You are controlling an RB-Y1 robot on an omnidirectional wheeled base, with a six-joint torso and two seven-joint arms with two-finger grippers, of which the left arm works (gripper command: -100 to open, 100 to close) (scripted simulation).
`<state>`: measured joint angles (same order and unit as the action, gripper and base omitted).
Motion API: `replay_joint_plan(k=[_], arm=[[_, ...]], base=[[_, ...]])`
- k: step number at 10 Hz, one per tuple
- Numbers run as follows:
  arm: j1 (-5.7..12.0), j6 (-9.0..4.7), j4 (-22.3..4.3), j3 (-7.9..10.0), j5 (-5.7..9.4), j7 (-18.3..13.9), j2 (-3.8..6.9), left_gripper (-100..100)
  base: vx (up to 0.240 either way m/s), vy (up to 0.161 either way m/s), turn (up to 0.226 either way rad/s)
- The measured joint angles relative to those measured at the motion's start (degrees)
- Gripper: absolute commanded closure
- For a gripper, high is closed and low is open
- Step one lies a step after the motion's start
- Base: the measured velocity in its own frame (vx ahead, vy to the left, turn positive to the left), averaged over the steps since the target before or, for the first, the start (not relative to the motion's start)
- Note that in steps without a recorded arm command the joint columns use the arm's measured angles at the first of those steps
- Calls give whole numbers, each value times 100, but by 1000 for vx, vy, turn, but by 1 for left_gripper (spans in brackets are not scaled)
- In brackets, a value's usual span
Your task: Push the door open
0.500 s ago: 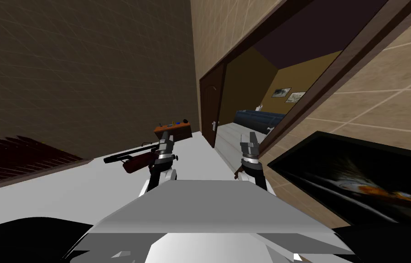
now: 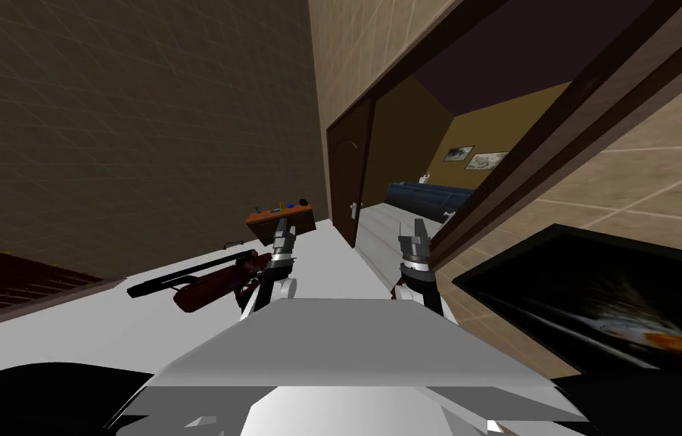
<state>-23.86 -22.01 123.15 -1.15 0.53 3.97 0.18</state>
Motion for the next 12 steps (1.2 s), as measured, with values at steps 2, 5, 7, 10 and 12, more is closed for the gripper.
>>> replay_joint_plan(k=[2,5,7,10,12], arm=[[141,11,-202,-69,53,1,72,-100],[397,7,-586,-189,126,22,144,-100],[560,23,-841,-324,168,60,166,-100],[735,0,-1161,-408,269,31,279,-100],[849,-27,-1376,-483,323,28,329,-100]], base=[[108,30,-65],[125,48,-102],[136,67,-103],[93,54,-74],[84,58,-88]])
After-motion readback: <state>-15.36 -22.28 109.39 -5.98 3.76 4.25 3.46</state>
